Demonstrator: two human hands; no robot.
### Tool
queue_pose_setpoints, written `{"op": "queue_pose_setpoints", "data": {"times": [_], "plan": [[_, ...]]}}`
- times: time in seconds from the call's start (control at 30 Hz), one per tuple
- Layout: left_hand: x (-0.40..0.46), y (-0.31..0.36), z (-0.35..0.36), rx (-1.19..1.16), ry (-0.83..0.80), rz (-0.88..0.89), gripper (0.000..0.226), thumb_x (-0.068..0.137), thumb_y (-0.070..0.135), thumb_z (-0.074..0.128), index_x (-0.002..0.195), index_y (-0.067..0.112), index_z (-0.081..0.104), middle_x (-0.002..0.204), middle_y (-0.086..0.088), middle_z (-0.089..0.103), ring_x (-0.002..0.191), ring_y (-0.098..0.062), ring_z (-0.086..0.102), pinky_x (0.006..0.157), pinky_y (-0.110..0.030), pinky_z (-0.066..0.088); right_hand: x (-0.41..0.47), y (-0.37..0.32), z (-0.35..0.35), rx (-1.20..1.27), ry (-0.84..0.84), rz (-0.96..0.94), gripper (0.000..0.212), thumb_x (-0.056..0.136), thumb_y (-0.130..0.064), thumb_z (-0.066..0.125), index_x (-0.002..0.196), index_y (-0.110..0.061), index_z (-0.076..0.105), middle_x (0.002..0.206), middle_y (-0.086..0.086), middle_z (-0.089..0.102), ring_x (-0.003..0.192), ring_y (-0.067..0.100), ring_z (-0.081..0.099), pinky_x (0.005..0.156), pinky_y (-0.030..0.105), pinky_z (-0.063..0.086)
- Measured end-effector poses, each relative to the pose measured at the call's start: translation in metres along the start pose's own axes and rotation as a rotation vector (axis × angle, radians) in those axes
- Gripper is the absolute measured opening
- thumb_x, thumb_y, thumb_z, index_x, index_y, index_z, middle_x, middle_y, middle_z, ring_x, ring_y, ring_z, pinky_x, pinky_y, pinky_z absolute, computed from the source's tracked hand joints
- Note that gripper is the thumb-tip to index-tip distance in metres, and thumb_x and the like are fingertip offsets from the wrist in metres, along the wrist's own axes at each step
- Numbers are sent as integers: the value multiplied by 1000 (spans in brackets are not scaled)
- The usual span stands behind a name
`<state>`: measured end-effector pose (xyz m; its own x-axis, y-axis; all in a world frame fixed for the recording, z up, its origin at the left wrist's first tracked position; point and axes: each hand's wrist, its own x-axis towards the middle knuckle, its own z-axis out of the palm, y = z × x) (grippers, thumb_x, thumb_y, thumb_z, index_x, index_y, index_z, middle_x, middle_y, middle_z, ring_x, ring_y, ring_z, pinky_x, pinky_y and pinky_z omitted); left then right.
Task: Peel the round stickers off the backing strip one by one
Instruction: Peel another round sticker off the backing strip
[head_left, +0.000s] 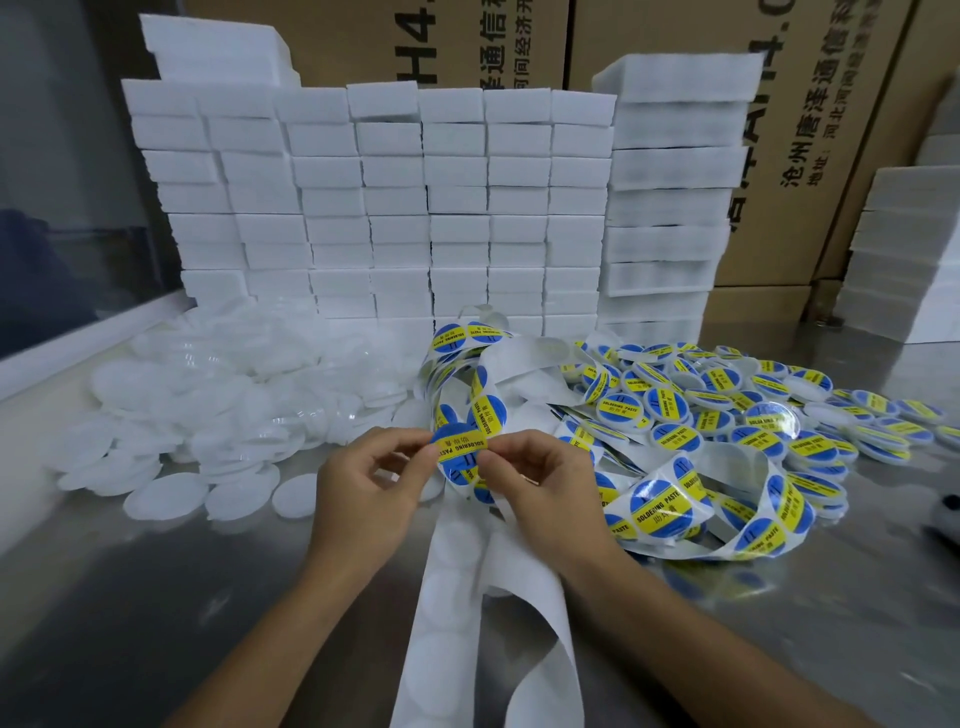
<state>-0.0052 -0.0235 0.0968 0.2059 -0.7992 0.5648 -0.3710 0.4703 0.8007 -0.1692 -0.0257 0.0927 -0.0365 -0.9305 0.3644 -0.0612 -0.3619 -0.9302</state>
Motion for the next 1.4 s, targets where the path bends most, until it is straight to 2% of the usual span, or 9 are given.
{"op": "queue_pose_setpoints", "data": {"times": [0.1,0.27,0.33,0.53,0.83,0.97,1.17,1.27,1.4], "plan": [[7,-6,-7,31,111,-149,23,83,18,74,103,27,70,76,8,68,65,-2,63,57,-10,47,2,0,-1,4,-9,52,15,87,-12,72,79,-23,72,75,1,74,77,22,71,78,44,61],[11,-20,-35,986,-47,-218,22,84,33,67,102,21,68,107,-4,64,101,-29,58,86,-41,42,6,-2,-8,122,-9,160,9,87,-12,71,80,-17,72,79,8,75,79,21,72,77,38,62],[10,-21,-37,1085,-152,-311,15,87,35,62,90,21,64,101,-2,63,99,-26,56,84,-40,38,6,-2,-9,185,0,183,9,87,-9,71,81,-16,71,80,8,75,80,20,71,75,34,62],[6,-20,-24,733,-256,-207,8,82,27,70,91,28,70,102,2,65,103,-23,61,86,-31,48,6,-3,-10,218,-12,190,7,87,-9,72,86,-17,72,84,1,75,81,15,72,71,29,60],[7,-28,-27,708,-182,-234,23,71,29,77,72,26,54,85,3,63,80,-21,56,64,-28,38,6,-3,-10,167,-43,189,16,86,-13,73,81,-28,73,84,0,73,81,14,71,76,32,61],[7,-22,-21,585,-79,87,35,61,27,82,74,22,49,79,8,56,78,-20,53,62,-31,37,6,-3,-11,138,-66,172,14,85,-16,75,92,-28,73,89,-8,74,89,16,71,77,34,62],[-2,-3,-8,457,-70,600,28,67,23,78,81,16,55,113,2,62,98,-16,61,72,-27,51,5,-3,-9,175,-111,159,33,80,-12,80,107,-25,67,88,2,77,77,12,72,70,24,57],[-8,0,1,254,-98,454,35,68,7,85,91,17,61,111,6,61,91,-5,62,65,-19,54,6,-2,-11,229,-117,214,35,78,-13,82,108,-23,67,82,6,77,73,13,69,69,23,52],[-7,8,8,-402,-60,-246,33,77,-8,74,97,15,62,93,-6,74,73,-20,73,63,-22,57,8,0,-12,269,-78,227,32,78,-13,81,105,-23,68,83,9,76,69,13,68,67,25,52]]}}
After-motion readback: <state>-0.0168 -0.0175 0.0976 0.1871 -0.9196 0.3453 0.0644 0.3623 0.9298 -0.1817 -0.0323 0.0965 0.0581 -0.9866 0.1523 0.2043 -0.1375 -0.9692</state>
